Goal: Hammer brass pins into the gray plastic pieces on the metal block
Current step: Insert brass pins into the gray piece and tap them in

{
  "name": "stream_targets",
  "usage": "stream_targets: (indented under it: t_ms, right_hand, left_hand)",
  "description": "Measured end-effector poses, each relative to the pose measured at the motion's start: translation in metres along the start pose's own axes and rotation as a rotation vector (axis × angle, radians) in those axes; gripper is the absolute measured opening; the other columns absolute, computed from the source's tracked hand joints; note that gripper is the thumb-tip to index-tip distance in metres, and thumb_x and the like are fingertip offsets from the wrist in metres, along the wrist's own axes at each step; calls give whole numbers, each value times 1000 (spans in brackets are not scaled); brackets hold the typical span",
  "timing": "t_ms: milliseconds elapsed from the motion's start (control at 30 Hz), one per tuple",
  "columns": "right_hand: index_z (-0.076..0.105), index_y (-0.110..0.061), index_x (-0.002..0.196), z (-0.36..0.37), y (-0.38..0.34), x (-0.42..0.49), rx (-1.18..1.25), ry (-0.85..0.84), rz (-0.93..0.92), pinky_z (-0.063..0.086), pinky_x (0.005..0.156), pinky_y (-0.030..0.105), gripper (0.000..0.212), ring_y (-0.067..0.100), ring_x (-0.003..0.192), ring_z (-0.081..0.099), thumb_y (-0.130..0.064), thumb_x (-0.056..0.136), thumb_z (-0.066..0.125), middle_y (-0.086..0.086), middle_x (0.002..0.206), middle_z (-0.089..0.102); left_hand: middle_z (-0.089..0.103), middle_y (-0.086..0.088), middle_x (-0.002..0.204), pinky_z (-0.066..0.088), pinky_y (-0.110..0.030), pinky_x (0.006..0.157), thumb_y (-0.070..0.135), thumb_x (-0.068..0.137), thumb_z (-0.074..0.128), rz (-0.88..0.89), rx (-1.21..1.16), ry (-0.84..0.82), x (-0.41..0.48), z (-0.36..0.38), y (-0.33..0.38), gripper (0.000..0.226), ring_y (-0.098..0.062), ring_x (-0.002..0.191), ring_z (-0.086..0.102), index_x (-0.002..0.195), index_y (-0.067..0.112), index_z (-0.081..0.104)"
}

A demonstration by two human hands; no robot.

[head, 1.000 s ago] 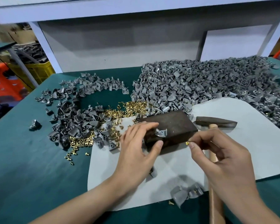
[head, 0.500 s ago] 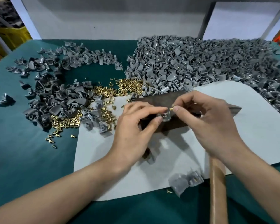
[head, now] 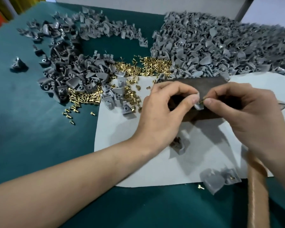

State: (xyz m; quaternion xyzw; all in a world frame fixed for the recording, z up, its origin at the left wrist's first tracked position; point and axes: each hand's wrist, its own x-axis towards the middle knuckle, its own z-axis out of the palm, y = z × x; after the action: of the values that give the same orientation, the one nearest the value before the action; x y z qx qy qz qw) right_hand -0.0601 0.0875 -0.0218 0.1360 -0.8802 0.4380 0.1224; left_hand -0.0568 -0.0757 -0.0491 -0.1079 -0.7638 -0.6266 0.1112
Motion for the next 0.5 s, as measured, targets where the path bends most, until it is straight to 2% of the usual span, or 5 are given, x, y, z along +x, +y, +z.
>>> stream_targets:
  t_ms: [67,200,333,500]
  right_hand:
    - [70,-29,77,2,0,-2,45,3,22,49,85,51,11,27,88,60,-19,80,75,-8,81,68]
    - [70,-23,76,8,-4,-5,143,36,47,51,83,51,4,26,82,65,-26,77,71,0,79,70]
    - [69,-28,74,11,-5,-4,119,64,48,45,93,51,3,20,94,62,-29,75,71,-8,87,68]
    - [68,-31,74,10,-9,-4,68,84,55,38,103,50,2,11,104,59,-29,75,69,-13,98,66]
  left_hand:
    - [67,18,93,41,-22,93,22,88,68,-1,-28,8,1,0,0,7,-10,108,53,92,27,71]
    - [67,8,95,48,-35,92,20,88,68,-16,-114,-9,0,0,0,11,-13,102,58,97,26,68]
    - [60,12,82,50,-43,87,17,88,67,14,-110,-35,0,-2,2,10,-15,90,57,86,24,60]
    - [68,6,85,50,-47,90,18,86,70,17,-125,-13,1,-2,1,4,-20,96,61,86,19,66]
